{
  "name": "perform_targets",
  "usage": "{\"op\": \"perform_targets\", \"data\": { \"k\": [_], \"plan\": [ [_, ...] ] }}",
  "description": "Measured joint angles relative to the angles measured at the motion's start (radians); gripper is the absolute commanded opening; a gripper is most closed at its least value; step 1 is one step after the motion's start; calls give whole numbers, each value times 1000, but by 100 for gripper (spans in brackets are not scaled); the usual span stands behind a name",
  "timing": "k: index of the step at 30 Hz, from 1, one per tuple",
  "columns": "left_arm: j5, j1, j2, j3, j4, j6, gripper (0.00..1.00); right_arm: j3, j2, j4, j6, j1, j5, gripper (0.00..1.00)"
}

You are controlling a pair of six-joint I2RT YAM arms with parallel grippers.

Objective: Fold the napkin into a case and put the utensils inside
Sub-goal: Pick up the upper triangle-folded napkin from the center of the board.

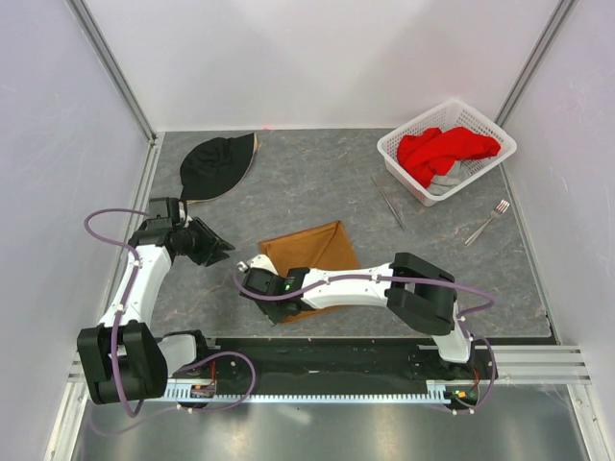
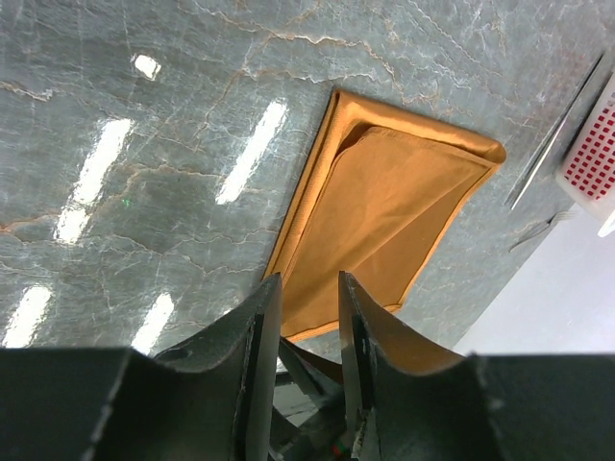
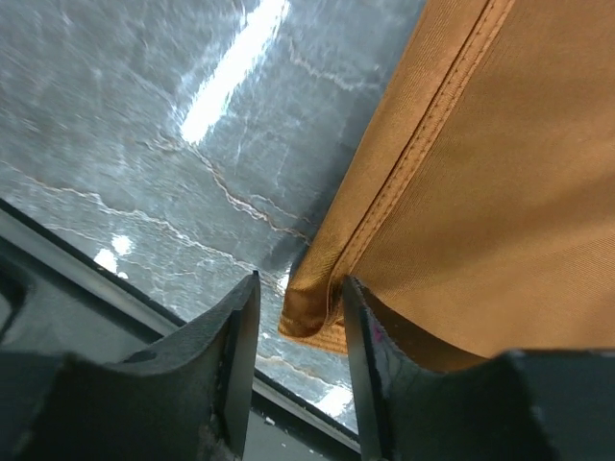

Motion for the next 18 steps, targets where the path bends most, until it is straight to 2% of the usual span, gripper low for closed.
{"op": "perform_targets", "data": {
  "k": [9,10,12,16,18],
  "plan": [
    [2,6,14,0,5,14,38,-7,19,11,0,23,37,42],
    [2,7,16,0,5,16,40,-8,19,12,-1,23,40,35],
    [3,7,18,0,5,19,41,-11,18,14,-8,25,53,29],
    [25,8,23,0,17,28,46,-18,17,14,-18,27,84,0],
    [63,11,24,-9,43,34,49,-23,14,19,-20,27,93,0]
  ]
}}
